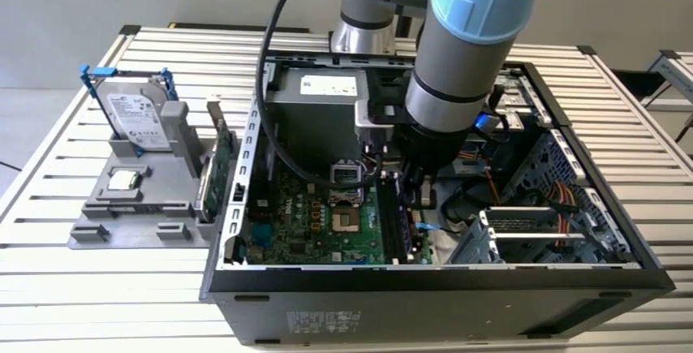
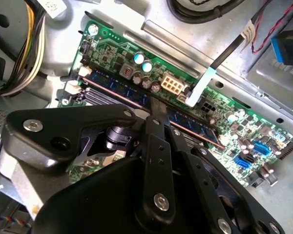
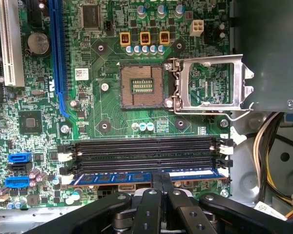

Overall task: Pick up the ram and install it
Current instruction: 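Press down the ram until it locks into place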

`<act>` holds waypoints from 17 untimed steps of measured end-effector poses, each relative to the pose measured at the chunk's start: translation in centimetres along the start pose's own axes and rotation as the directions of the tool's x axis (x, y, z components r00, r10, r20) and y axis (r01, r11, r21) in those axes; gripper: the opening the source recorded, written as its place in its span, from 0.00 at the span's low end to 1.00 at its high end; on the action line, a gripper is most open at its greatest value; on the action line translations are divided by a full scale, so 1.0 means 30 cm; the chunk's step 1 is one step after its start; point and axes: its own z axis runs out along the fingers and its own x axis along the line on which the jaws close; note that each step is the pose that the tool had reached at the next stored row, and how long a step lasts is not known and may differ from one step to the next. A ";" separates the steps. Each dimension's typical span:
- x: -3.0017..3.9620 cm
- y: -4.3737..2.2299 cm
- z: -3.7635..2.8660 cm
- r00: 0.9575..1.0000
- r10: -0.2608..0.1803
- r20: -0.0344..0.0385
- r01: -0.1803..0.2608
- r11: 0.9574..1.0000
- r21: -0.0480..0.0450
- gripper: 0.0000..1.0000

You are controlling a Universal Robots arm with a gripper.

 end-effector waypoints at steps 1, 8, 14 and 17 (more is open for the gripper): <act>0.000 0.000 0.002 1.000 0.000 0.000 0.000 1.000 0.000 0.00; -0.001 0.000 0.004 1.000 0.000 -0.008 0.000 1.000 -0.002 0.00; -0.003 0.000 -0.029 1.000 0.000 -0.008 0.000 1.000 -0.002 0.00; -0.003 0.000 -0.029 1.000 0.000 -0.008 0.000 1.000 -0.002 0.00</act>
